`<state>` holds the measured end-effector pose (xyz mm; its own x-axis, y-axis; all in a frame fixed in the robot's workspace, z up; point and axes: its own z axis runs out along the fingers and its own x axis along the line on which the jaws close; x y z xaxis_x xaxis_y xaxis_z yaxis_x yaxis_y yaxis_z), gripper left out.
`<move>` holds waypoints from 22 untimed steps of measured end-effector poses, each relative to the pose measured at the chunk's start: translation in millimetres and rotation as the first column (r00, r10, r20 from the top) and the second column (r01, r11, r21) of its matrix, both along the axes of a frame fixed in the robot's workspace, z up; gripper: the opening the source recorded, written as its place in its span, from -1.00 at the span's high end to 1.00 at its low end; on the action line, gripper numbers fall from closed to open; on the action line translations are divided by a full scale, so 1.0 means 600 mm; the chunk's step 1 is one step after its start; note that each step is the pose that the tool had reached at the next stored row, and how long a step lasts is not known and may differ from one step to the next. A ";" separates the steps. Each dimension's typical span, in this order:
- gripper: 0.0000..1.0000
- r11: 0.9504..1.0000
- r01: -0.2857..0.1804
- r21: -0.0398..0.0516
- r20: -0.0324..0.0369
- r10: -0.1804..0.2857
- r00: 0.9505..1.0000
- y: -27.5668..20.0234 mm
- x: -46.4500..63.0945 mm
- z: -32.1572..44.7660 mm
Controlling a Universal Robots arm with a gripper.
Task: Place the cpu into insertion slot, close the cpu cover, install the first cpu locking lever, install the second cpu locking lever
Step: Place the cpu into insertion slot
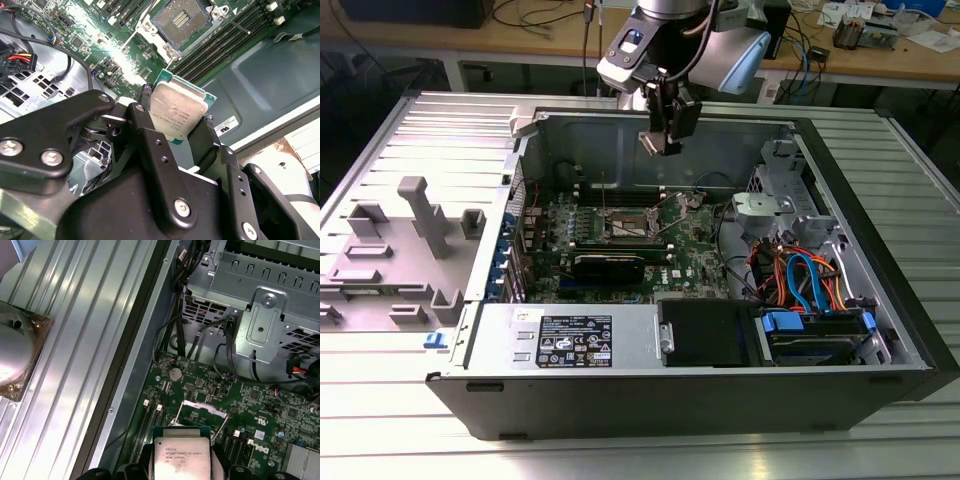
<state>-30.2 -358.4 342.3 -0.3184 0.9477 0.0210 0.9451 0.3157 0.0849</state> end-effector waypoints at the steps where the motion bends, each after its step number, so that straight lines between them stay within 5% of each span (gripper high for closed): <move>1: -0.08 1.000 0.000 0.000 0.000 0.000 1.000 0.0000 0.000 0.000; 14: -0.08 1.000 0.002 0.000 0.000 -0.002 1.000 -0.0001 0.000 0.000; 22: -0.08 0.996 0.084 0.000 -0.002 -0.084 0.996 -0.0001 0.000 -0.005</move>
